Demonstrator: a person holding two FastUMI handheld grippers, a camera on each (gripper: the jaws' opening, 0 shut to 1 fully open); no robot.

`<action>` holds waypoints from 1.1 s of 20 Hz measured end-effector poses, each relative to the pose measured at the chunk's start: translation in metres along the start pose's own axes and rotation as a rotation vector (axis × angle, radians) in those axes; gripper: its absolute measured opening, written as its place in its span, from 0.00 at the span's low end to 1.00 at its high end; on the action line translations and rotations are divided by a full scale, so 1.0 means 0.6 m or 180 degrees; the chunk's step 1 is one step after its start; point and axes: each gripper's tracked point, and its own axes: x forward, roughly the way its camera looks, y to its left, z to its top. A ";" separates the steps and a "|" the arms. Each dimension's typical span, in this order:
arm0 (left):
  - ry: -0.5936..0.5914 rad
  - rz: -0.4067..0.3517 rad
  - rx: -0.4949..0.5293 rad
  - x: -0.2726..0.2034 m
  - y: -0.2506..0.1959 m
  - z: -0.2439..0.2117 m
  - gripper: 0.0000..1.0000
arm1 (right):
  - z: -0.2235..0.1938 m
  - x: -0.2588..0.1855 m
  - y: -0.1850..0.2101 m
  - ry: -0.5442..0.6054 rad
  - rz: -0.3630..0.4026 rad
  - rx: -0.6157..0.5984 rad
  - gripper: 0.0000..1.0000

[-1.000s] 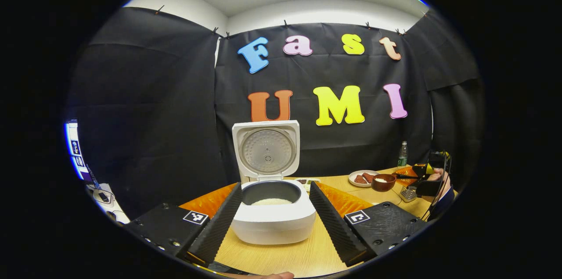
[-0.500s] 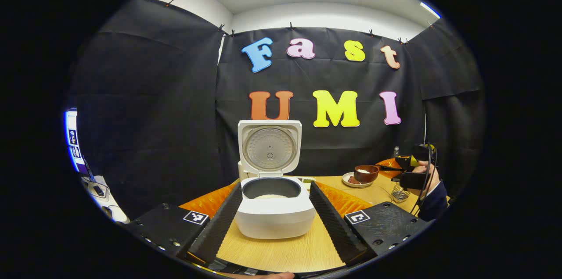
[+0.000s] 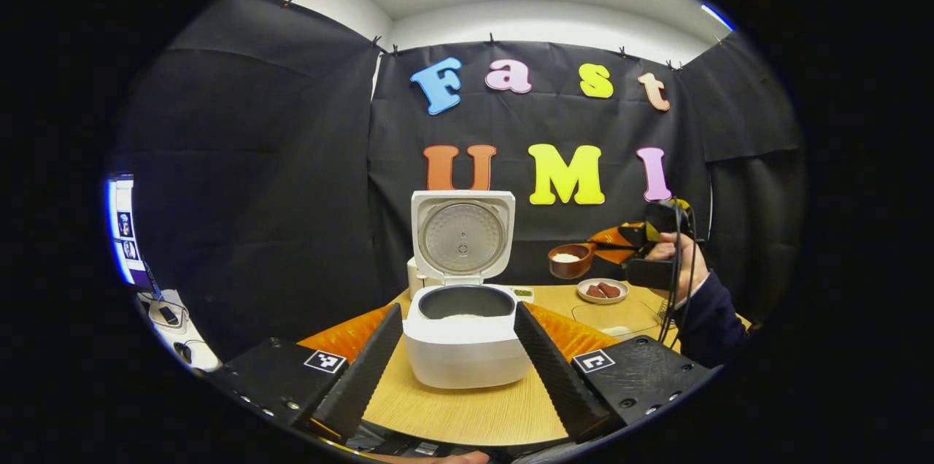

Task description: Close the left gripper, press the button to open the rice cooker; take a wooden spoon from the chopstick holder with the right hand, scoop a spoonful of rice and pour it into the rice cooker, then put the wooden spoon back into the chopstick holder.

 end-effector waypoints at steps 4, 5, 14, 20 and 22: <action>-0.0002 -0.0035 0.0043 0.003 -0.009 -0.003 0.97 | -0.032 0.064 0.020 0.0021 -0.0179 -0.0393 0.05; 0.0024 -0.0033 0.0047 0.004 -0.010 -0.007 0.97 | -0.040 0.080 0.027 0.0033 -0.0197 -0.0476 0.04; 0.0156 -0.0005 -0.0042 0.009 -0.001 -0.037 0.97 | -0.113 0.176 0.045 0.0103 -0.0416 -0.1763 0.05; 0.0201 -0.0025 -0.0040 0.012 0.002 -0.050 0.97 | -0.169 0.195 0.062 0.0076 -0.0327 -0.3093 0.05; 0.0222 -0.0031 -0.0037 0.012 0.005 -0.054 0.97 | -0.198 0.193 0.068 0.0083 -0.0264 -0.3530 0.05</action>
